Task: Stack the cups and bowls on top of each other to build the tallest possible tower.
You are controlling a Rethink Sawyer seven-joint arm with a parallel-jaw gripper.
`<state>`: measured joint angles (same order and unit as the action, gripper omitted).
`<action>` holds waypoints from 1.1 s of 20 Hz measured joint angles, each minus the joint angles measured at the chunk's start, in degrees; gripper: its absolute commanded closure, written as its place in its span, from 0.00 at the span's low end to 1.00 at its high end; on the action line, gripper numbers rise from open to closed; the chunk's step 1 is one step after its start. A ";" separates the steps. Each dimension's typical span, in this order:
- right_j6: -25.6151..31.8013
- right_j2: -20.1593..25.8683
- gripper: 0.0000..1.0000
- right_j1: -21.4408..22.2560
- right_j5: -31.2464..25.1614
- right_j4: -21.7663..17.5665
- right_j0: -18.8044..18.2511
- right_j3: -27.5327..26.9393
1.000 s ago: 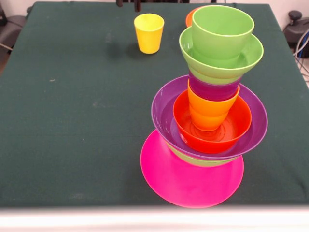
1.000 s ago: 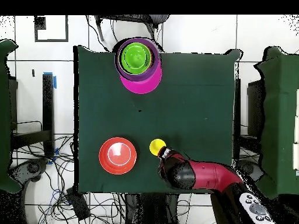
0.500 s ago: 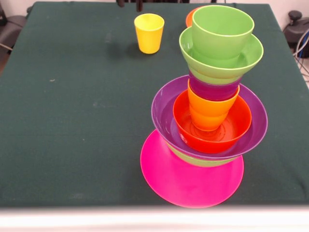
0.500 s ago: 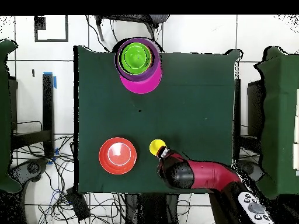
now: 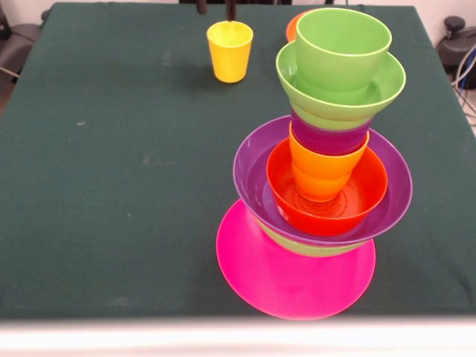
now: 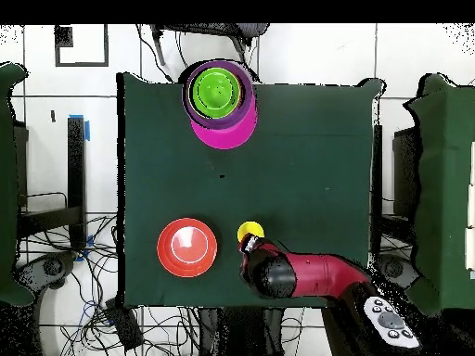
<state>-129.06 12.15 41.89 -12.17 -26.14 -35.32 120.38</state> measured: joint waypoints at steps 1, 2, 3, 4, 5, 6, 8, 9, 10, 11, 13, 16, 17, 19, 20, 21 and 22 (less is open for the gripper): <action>0.00 0.00 0.00 -0.12 0.00 0.00 0.16 -0.01; 0.00 0.00 0.00 -0.54 0.01 0.00 0.52 -0.01; 0.00 0.01 0.00 -0.78 0.01 0.00 0.63 -0.01; 0.00 0.01 0.00 -0.97 0.01 0.00 0.69 -0.01; 0.00 0.01 0.00 -1.40 0.01 0.00 0.79 -0.01; 0.00 0.00 0.00 -1.71 0.01 0.01 0.81 -0.02; 0.00 -0.02 0.00 -2.47 0.18 0.01 0.80 -0.04; 0.00 -0.07 0.00 -2.96 0.43 0.01 0.80 -0.08; 0.00 -0.11 0.00 -3.32 0.62 0.02 0.81 -0.14; 0.00 -0.17 0.00 -3.86 0.90 0.00 0.81 -0.24; 0.00 -0.42 0.00 -5.95 2.15 0.02 0.80 -0.93; 0.00 -0.71 0.00 -8.11 3.58 0.01 0.80 -1.88; 0.00 -0.80 0.00 -8.76 4.03 0.02 0.80 -2.19; 0.00 -1.06 0.00 -10.81 5.57 0.02 0.80 -3.07; 0.00 -1.10 0.00 -11.06 5.73 0.02 0.80 -3.18; 0.00 -1.20 0.00 -12.00 6.25 0.02 0.80 -3.51; 0.00 -1.25 0.00 -12.32 6.41 0.04 0.80 -3.60</action>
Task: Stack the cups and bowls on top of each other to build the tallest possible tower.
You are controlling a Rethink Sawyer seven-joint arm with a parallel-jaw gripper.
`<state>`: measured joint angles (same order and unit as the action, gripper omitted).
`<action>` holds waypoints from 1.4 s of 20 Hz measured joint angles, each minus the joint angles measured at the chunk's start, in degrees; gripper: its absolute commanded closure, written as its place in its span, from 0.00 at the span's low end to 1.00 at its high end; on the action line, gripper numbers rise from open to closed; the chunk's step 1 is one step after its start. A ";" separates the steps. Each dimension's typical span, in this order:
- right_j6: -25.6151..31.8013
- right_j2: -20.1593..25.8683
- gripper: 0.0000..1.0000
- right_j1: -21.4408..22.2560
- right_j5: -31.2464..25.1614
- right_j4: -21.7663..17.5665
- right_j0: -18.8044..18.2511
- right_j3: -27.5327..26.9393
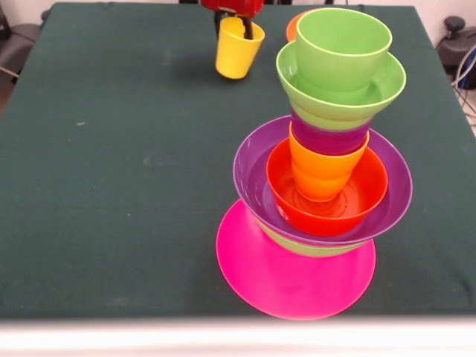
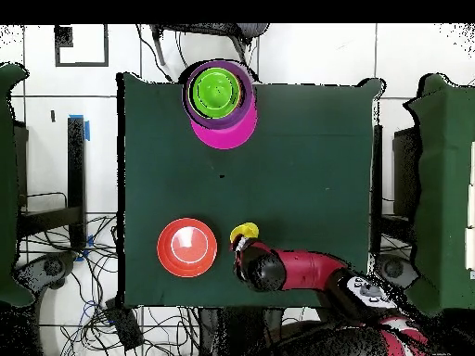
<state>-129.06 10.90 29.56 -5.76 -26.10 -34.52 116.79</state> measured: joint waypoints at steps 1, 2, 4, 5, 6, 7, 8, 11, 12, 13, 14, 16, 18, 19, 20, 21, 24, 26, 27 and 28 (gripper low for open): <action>0.00 -0.06 0.00 -0.28 0.06 -0.01 0.00 -0.02; 0.00 -0.12 0.00 -0.56 0.12 -0.01 0.00 -0.04; 0.00 -0.20 0.00 -0.74 0.12 -0.01 0.00 -0.03; 0.00 -0.26 0.00 -0.74 0.13 -0.01 0.00 -0.04; 0.00 -0.32 0.00 -0.70 0.13 -0.01 0.00 -0.04; 0.00 -0.39 0.00 -0.65 0.13 -0.01 0.02 -0.04; 0.00 -0.63 1.00 -0.54 0.14 0.00 0.16 -0.05; 0.00 -0.78 1.00 -0.44 0.18 0.00 0.31 -0.05; 0.00 -0.82 1.00 -0.30 0.19 0.02 0.38 -0.08; 0.00 -0.84 1.00 0.11 0.13 -0.01 0.57 -0.16; 0.00 -0.82 1.00 0.32 0.13 0.00 0.66 -0.17; 0.00 -0.80 1.00 0.84 0.13 -0.01 0.74 -0.16; 0.00 -0.68 1.00 1.54 0.12 -0.02 0.51 -0.14; 0.00 -0.59 1.00 1.84 0.12 -0.02 0.35 -0.13; 0.00 -0.52 1.00 2.04 0.11 -0.02 0.24 -0.13; 0.00 -0.44 1.00 2.24 0.10 -0.02 0.12 -0.13; 0.00 0.05 1.00 3.70 -0.38 -0.01 -0.80 -0.13; 0.00 0.34 1.00 4.95 -1.29 -0.01 -1.47 -0.12; 0.00 0.50 1.00 5.18 -1.69 -0.02 -1.75 -0.12; 0.00 0.66 1.00 5.42 -2.09 -0.02 -2.03 -0.12</action>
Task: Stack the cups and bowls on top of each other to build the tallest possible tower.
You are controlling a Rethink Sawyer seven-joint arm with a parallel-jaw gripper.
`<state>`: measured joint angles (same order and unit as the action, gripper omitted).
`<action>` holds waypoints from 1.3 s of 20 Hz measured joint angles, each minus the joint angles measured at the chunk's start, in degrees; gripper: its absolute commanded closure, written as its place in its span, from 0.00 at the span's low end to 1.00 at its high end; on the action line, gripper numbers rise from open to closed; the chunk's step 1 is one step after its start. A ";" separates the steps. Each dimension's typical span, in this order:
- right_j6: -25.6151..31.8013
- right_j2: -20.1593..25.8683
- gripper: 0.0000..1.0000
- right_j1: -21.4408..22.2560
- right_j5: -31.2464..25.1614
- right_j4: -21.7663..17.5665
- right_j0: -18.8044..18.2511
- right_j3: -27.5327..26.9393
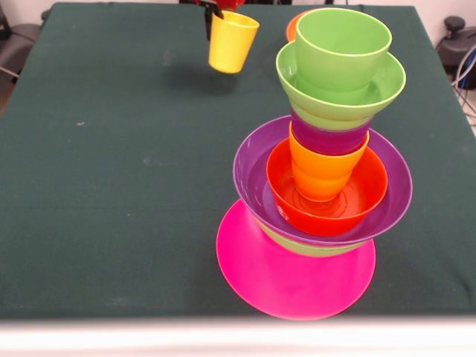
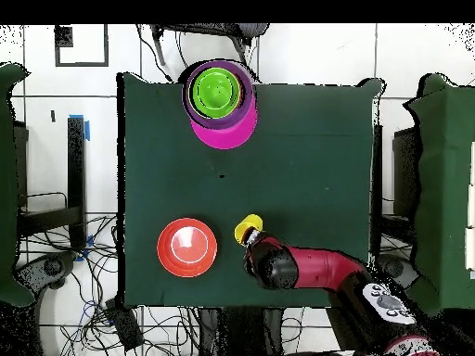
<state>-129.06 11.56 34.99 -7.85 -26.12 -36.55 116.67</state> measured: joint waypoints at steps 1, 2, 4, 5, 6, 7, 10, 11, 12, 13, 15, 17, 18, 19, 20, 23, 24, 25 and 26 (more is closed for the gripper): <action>0.00 0.18 1.00 0.12 -0.36 0.00 -0.28 0.00; 0.00 0.42 1.00 0.22 -0.78 0.00 -0.63 0.00; 0.00 0.87 1.00 0.24 -1.60 0.00 -1.31 -0.01; 0.00 1.04 1.00 0.21 -1.95 0.00 -1.57 -0.01; 0.00 1.16 1.00 0.16 -2.24 0.00 -1.78 -0.02; 0.00 1.34 1.00 0.04 -2.66 0.00 -2.05 -0.07; 0.00 2.09 1.00 -1.21 -4.34 -0.01 -2.86 -0.45; 0.00 2.25 1.00 -1.37 -4.56 -0.01 -2.89 -0.50; 0.00 2.43 1.00 -1.47 -4.80 -0.01 -2.91 -0.53; 0.00 2.99 1.00 -1.56 -5.57 0.00 -2.93 -0.55; 0.00 3.75 1.00 -1.37 -6.64 0.12 -2.93 -0.55; 0.00 4.46 1.00 -0.80 -8.00 0.40 -2.93 -0.55; 0.00 4.82 1.00 -0.35 -8.82 0.61 -2.92 -0.55; 0.00 5.26 1.00 0.25 -9.92 0.93 -2.93 -0.55; 0.00 5.74 1.00 0.95 -11.10 1.30 -2.93 -0.53; 0.00 7.22 1.00 3.29 -14.76 2.73 -2.92 -0.58; 0.00 7.73 1.00 4.25 -16.26 3.27 -2.92 -0.68; 0.00 8.13 1.00 5.04 -17.48 3.74 -2.92 -0.84; 0.00 8.56 1.00 5.92 -18.89 4.24 -2.92 -1.12</action>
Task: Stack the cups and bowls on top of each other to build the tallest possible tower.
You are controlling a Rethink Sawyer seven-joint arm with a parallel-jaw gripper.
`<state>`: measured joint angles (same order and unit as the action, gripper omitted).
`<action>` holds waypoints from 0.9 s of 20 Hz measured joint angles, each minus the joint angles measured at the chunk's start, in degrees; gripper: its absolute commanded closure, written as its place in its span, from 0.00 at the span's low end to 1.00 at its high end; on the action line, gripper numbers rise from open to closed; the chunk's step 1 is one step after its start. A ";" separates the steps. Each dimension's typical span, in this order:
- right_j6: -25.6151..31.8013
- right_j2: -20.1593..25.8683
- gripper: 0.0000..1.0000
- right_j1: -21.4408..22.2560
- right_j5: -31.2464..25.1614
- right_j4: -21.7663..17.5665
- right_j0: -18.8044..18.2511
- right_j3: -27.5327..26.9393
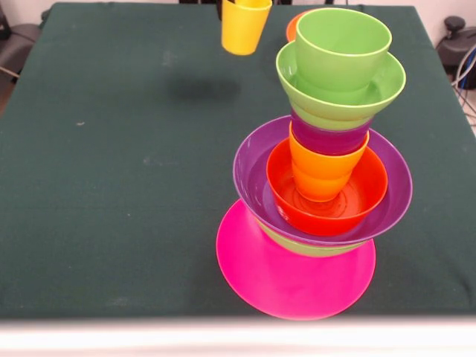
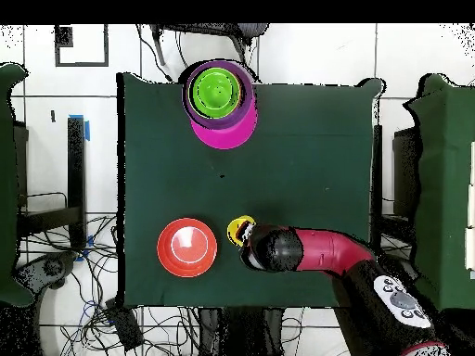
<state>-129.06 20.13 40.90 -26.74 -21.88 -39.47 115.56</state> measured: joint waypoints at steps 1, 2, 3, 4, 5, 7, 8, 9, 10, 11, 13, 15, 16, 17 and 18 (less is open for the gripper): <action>0.00 0.24 1.00 0.44 -0.69 0.30 -0.01 -0.18; 0.00 1.01 1.00 1.61 -2.54 1.02 -0.01 -0.79; 0.00 1.35 1.00 2.08 -3.26 1.31 0.00 -1.12; 0.00 1.61 1.00 2.42 -3.82 1.50 0.00 -1.39; 0.00 2.13 1.00 3.16 -5.02 1.95 0.01 -2.08; 0.00 2.70 1.00 4.01 -6.56 2.62 0.05 -3.15; 0.00 2.89 1.00 4.30 -7.11 2.87 0.07 -3.58; 0.00 3.15 1.00 4.76 -7.97 3.25 0.16 -4.38; 0.00 3.29 1.00 5.00 -8.55 3.47 0.24 -4.94; 0.00 3.44 1.00 5.26 -9.18 3.67 0.35 -5.56; 0.00 3.94 1.00 6.08 -11.43 4.31 0.86 -7.71; 0.00 4.32 1.00 6.57 -12.94 4.79 1.25 -9.16; 0.00 4.62 1.00 7.00 -14.03 5.15 1.54 -10.08; 0.00 4.84 1.00 7.33 -14.95 5.42 1.82 -10.96; 0.00 5.06 1.00 7.65 -15.88 5.68 2.10 -11.84</action>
<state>-129.06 25.18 48.55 -42.63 -16.20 -37.37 103.72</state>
